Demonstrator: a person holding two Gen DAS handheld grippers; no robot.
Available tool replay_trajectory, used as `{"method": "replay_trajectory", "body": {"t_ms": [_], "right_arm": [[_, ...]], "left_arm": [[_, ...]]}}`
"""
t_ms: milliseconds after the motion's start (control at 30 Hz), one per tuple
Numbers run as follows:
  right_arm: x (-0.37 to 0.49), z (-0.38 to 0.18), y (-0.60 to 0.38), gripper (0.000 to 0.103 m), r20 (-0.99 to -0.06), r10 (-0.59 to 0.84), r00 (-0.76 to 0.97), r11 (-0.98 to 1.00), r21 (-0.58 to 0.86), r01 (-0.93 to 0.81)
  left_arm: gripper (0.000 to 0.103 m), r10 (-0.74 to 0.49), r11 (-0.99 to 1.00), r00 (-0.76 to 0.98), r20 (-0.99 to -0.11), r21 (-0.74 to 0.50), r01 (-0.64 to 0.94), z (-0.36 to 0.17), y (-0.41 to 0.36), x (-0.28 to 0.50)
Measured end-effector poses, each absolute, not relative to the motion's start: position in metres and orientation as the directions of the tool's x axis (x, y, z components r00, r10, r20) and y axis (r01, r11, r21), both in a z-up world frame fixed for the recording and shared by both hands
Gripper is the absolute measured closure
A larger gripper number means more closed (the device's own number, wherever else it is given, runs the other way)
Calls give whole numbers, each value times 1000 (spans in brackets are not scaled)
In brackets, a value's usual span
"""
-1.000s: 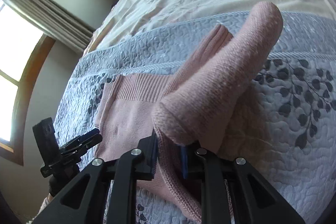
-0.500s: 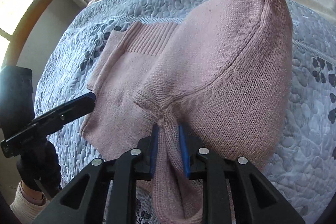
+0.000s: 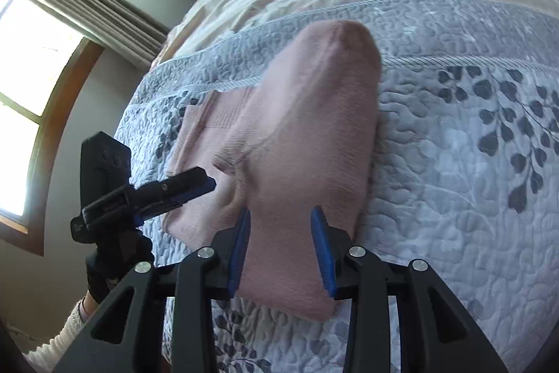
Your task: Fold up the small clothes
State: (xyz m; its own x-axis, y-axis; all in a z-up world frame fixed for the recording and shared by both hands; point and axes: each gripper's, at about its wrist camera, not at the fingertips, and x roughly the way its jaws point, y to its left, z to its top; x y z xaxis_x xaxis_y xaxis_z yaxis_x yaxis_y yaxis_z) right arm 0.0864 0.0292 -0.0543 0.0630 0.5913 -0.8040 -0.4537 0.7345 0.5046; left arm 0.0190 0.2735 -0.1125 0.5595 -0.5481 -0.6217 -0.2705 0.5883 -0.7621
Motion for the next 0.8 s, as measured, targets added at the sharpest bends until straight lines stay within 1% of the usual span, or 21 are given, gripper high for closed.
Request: {"method": "replay_trajectory", "body": {"t_ms": [67,233,367,433,467,500,533,600,700,767,800], "right_arm": [[85,-64,12,66,-809,585,59,745,507,-433],[77,-83,-13,66,-793,607,50,736,538,-411],[76,-97,-22,66,-782,622,43,733,563,-382],[77,-101,-21,66,-780,625,42,734,567,-374],[76,-102,-22,66,-778,626,44,734,569,-371],[77,-103,-22,66,-777,628,45,733,571,-369],[78,-104,-21,66,-776,628,47,733,571,-369],[76,-104,-23,66,-779,625,52,737,567,-367],[75,-107,-26,66,-781,622,53,741,566,-361],[74,-108,-28,66,-783,619,55,745,563,-358],[74,-109,-29,66,-784,619,56,746,564,-355]], "left_arm": [[38,-569,557,559,-603,-783,-277,-118,269,29],[37,-598,509,531,-601,-796,-328,-139,258,48],[37,-623,474,532,-573,-818,-325,-141,249,56],[37,-622,484,524,-582,-812,-328,-140,247,58],[39,-621,487,521,-586,-809,-330,-140,245,58],[46,-617,487,521,-590,-806,-336,-139,243,59],[49,-612,492,520,-596,-802,-340,-138,241,59],[75,-587,520,514,-626,-778,-354,-133,235,59],[77,-579,527,531,-619,-781,-336,-123,228,59],[76,-570,552,530,-628,-771,-319,-117,222,63],[68,-568,560,520,-638,-763,-324,-119,219,67]]}}
